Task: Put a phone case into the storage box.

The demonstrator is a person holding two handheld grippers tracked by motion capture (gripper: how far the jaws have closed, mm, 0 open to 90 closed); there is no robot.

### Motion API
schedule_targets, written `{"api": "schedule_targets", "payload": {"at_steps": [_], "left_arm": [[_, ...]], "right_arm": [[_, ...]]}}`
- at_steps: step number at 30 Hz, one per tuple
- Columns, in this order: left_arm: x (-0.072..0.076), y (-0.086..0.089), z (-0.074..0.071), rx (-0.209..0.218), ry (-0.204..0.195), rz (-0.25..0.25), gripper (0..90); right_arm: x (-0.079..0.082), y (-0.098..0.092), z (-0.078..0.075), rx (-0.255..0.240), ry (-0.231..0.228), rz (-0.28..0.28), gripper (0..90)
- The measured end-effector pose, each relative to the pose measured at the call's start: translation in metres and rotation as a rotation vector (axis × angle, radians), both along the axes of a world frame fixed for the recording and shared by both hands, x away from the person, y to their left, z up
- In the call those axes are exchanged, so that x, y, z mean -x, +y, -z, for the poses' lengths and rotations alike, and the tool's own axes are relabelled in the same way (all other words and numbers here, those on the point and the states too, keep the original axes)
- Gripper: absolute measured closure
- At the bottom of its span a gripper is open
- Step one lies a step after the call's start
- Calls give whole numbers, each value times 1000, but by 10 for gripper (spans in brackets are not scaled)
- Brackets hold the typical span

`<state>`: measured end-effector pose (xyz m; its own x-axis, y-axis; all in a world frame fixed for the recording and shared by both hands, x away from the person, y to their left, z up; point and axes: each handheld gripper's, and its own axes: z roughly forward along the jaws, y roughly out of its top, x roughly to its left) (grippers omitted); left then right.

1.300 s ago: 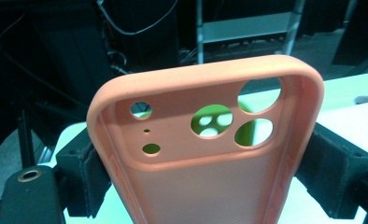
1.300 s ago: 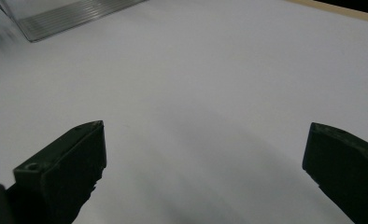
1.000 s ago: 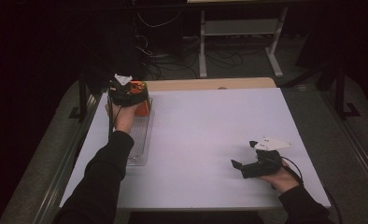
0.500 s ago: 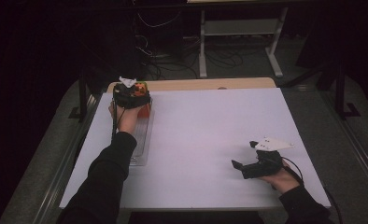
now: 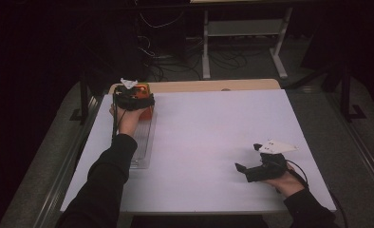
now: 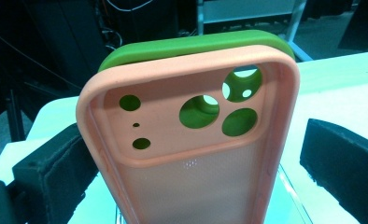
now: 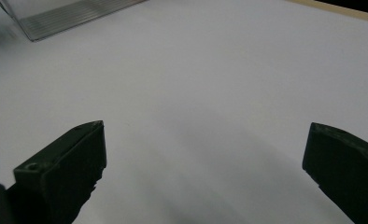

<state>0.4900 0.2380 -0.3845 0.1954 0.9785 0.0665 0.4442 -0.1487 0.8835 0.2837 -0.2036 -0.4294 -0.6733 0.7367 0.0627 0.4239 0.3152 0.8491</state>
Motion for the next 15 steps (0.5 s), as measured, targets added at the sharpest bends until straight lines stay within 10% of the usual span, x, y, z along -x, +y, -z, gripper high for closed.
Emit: {"api": "schedule_targets", "payload": {"at_steps": [15], "left_arm": [[30, 15, -27, 8, 50, 160, 0]], "right_arm": [[2, -3, -1, -1, -1, 10, 0]]}}
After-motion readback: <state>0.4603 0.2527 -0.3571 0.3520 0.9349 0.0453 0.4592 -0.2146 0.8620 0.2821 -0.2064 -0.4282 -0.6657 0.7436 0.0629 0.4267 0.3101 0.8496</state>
